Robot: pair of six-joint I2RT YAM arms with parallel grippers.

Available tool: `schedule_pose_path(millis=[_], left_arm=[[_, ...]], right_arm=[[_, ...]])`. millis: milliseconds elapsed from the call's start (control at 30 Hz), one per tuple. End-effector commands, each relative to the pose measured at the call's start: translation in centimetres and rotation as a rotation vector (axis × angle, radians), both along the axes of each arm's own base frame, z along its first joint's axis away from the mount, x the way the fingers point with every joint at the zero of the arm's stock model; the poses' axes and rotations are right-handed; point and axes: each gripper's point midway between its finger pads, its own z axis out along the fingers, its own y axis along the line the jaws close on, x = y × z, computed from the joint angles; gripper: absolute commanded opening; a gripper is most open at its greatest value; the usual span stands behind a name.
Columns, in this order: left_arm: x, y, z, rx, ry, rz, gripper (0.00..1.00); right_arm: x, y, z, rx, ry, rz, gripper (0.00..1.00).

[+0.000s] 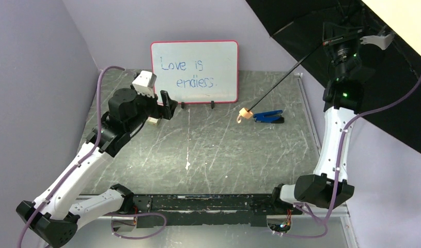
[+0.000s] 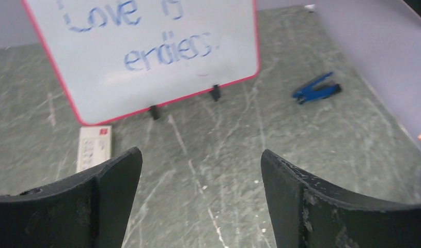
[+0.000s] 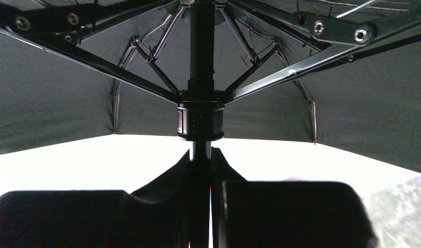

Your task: Put away the umbrella

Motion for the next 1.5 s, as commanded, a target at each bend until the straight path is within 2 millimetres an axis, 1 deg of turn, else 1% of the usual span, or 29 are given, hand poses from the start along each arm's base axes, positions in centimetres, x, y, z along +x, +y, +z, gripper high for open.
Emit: schedule_pose_path(millis=[0, 133, 233, 333, 433, 500, 533, 600, 667, 733, 800, 900, 1000, 1100, 1200, 1333, 1467], left_arm=[[-1.4, -3.5, 4.9, -0.110, -0.097, -0.214, 0.87], [-2.3, -4.7, 7.8, -0.180, -0.137, -0.288, 0.85], [-2.7, -5.5, 9.3, -0.232, -0.141, -0.325, 0.86], [-2.8, -6.5, 10.0, -0.282, -0.121, -0.361, 0.85], [-3.0, -7.4, 10.5, -0.313, -0.131, -0.386, 0.83], [-2.6, -7.8, 10.5, -0.340, -0.146, -0.372, 0.84], [-2.3, -8.1, 10.7, -0.362, -0.149, -0.370, 0.84], [-2.3, -9.0, 11.3, -0.377, -0.153, -0.401, 0.83], [-2.7, -9.5, 11.9, -0.390, -0.166, -0.416, 0.84], [-3.2, -9.7, 13.0, -0.427, -0.215, -0.433, 0.86], [-4.0, -10.4, 13.7, -0.444, -0.242, -0.489, 0.89], [-5.4, -13.0, 14.0, -0.433, -0.227, -0.598, 0.91], [-7.6, -15.7, 15.1, -0.474, -0.264, -0.683, 0.94], [-9.1, -17.5, 16.4, -0.534, -0.292, -0.737, 0.95], [-9.7, -19.0, 17.5, -0.562, -0.309, -0.753, 0.95], [-10.2, -21.1, 18.2, -0.577, -0.322, -0.768, 0.95], [-11.2, -22.4, 19.2, -0.630, -0.337, -0.810, 0.96]], right_arm=[[-3.7, 3.1, 6.5, -0.028, -0.148, 0.092, 0.00], [-4.5, 6.1, 8.4, -0.026, -0.175, 0.195, 0.00], [-5.0, 8.6, 9.0, -0.030, -0.172, 0.252, 0.00], [-5.4, 11.4, 9.5, -0.025, -0.185, 0.318, 0.00], [-5.2, 13.2, 9.1, -0.015, -0.170, 0.362, 0.00], [-4.7, 13.6, 8.7, -0.019, -0.142, 0.379, 0.00], [-4.9, 14.0, 8.8, -0.037, -0.138, 0.394, 0.00], [-5.0, 13.8, 9.1, -0.061, -0.144, 0.354, 0.00], [-4.8, 14.4, 8.8, -0.034, -0.149, 0.388, 0.00], [-5.0, 15.2, 9.2, -0.041, -0.153, 0.434, 0.00], [-5.6, 16.7, 9.1, -0.041, -0.147, 0.493, 0.00], [-6.6, 17.6, 9.0, -0.017, -0.156, 0.534, 0.00], [-8.0, 18.2, 9.2, 0.026, -0.180, 0.579, 0.00], [-8.8, 18.8, 9.5, 0.042, -0.184, 0.618, 0.00], [-9.9, 19.3, 9.9, 0.056, -0.202, 0.638, 0.00], [-10.9, 19.9, 9.9, 0.080, -0.221, 0.669, 0.00], [-11.3, 21.0, 9.6, 0.072, -0.214, 0.700, 0.00]])
